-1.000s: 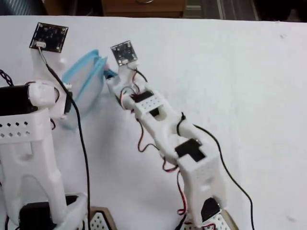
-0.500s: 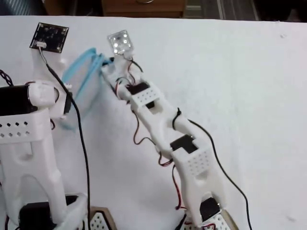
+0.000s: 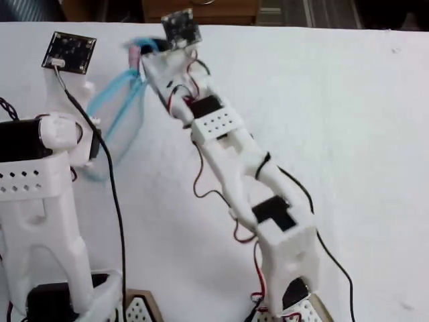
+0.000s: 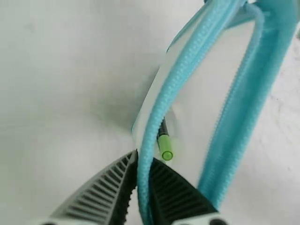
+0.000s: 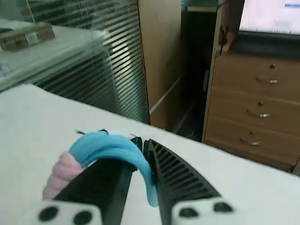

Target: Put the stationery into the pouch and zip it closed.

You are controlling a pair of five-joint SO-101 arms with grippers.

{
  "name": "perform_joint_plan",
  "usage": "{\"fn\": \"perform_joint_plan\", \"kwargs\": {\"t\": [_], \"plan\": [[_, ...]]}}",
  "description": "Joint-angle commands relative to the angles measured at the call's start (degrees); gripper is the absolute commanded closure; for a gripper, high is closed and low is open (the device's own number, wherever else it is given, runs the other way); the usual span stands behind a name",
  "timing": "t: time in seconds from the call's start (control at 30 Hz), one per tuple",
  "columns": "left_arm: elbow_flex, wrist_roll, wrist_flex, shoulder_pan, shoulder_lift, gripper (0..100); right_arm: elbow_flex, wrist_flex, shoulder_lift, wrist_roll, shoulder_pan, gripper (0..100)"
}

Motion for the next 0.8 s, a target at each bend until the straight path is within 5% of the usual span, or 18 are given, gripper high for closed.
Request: {"fn": "perform_joint_plan", "kwargs": {"t": [0.0,0.77], "plan": [[-0.7,-0.2,0.0,-0.7,-0.1,98,-2.5,-0.5,-9.0,0.2,0.9,98.1],[-0.7,-0.2,0.0,-0.7,-0.1,98,-2.6,2.9,-27.0,0.4,6.2,98.1]]}}
